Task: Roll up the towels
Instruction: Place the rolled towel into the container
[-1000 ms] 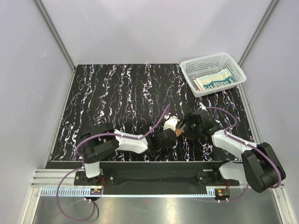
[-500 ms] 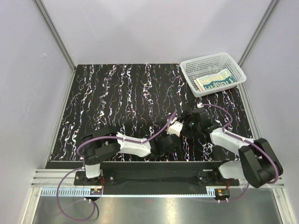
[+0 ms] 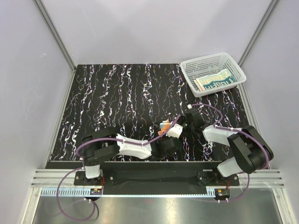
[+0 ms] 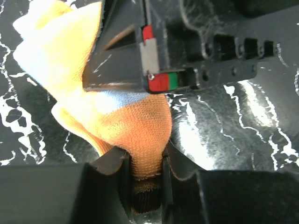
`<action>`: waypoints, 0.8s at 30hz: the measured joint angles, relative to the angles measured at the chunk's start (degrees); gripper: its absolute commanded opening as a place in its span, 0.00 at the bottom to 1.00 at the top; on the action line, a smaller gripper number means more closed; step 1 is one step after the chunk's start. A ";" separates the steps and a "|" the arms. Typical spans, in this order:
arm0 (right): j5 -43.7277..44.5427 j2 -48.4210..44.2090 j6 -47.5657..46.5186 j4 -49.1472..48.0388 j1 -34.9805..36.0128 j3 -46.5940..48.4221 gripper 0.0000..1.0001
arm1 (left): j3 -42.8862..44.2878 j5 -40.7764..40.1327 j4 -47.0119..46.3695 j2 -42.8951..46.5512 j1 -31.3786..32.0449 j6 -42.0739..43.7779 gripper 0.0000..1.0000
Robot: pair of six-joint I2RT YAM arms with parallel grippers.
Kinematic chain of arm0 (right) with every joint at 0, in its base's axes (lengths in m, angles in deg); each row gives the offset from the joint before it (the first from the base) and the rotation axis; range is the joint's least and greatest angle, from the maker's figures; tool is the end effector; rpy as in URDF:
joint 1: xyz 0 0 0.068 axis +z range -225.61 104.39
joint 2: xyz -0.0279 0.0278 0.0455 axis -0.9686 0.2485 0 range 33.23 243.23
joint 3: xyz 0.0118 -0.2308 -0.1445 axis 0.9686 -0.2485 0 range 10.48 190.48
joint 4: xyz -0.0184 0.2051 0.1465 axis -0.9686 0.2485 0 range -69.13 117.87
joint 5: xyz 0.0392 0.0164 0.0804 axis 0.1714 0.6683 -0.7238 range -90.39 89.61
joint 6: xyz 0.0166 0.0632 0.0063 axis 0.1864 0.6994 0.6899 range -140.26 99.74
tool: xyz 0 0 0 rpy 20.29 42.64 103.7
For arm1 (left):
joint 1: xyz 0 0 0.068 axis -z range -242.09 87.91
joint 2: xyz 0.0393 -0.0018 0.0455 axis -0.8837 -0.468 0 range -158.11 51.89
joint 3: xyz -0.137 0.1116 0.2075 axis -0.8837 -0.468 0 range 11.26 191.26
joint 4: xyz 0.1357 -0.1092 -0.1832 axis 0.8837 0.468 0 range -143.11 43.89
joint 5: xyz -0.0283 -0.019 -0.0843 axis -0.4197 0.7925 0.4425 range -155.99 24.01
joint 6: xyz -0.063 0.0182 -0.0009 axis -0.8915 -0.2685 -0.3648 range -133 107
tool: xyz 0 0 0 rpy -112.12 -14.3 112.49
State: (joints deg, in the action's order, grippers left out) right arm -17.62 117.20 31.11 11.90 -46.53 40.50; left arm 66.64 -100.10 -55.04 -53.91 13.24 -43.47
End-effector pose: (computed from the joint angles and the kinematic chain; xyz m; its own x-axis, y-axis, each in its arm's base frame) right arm 0.2257 0.1431 0.1334 -0.8913 0.3581 -0.2780 0.0784 0.7258 0.6834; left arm 0.1205 -0.3464 0.1364 -0.5220 0.3357 -0.7841 0.5131 0.8579 0.0258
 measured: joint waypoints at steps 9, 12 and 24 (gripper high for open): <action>-4.00 -0.17 -4.70 9.09 -1.18 6.71 0.00 | -1.97 1.64 4.02 6.36 0.15 -0.68 0.64; -7.43 -1.25 -7.67 13.64 -6.23 11.56 0.00 | -2.73 2.16 5.84 11.85 0.26 -1.60 0.74; -14.03 0.50 -18.36 29.27 -23.28 41.13 0.00 | -13.77 1.46 9.33 34.40 0.35 -6.51 0.86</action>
State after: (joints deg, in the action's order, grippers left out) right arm -31.65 117.70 12.75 41.16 -69.81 81.63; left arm 52.87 -98.64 -45.71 -19.51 13.59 -49.99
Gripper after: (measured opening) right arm 0.169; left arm 0.857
